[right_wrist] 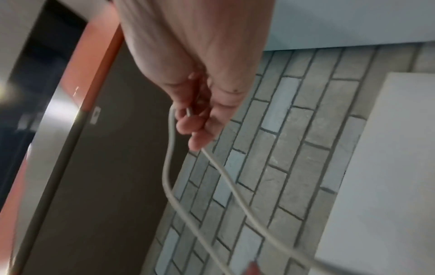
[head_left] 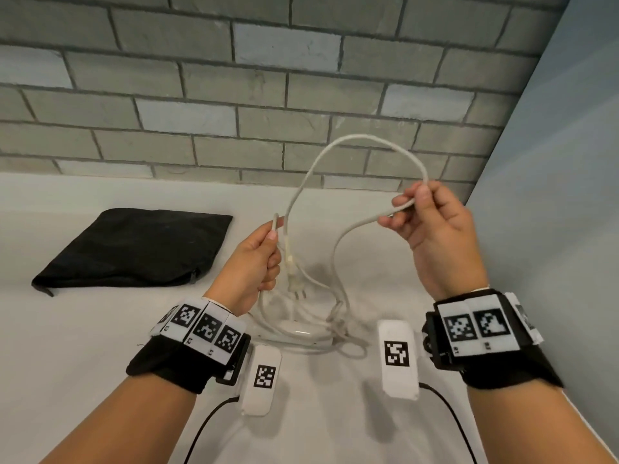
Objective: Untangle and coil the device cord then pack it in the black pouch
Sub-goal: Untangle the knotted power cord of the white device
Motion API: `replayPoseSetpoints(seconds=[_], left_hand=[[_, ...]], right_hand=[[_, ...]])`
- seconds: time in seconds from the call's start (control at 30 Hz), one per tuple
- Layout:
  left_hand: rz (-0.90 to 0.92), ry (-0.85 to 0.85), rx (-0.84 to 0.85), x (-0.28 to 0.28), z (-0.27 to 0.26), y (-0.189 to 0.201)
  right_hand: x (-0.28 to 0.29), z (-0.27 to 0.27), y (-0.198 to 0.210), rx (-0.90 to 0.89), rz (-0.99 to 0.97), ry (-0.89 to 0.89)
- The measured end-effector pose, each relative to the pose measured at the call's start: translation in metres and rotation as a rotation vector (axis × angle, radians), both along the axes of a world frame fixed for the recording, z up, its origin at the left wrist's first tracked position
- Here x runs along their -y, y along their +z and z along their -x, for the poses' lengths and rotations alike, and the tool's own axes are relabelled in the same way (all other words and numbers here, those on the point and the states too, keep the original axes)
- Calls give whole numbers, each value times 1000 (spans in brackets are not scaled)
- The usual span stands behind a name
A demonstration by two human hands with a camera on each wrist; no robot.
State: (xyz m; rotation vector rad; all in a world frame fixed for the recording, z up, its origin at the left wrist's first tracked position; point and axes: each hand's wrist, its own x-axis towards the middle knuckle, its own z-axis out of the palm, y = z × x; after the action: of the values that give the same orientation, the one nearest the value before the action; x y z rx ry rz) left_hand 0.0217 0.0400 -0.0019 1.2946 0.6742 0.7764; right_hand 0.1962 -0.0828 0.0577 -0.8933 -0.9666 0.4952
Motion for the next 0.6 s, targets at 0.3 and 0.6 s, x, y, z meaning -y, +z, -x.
replayPoseSetpoints(seconds=[0.3,0.6], left_hand=[[-66,38,-68,-10,13,-7],[-269,-161,0,8,6,31]], right_hand=[[2,-33,-8,-98,17,-278],[-19,-50,-74,87,680,-407]])
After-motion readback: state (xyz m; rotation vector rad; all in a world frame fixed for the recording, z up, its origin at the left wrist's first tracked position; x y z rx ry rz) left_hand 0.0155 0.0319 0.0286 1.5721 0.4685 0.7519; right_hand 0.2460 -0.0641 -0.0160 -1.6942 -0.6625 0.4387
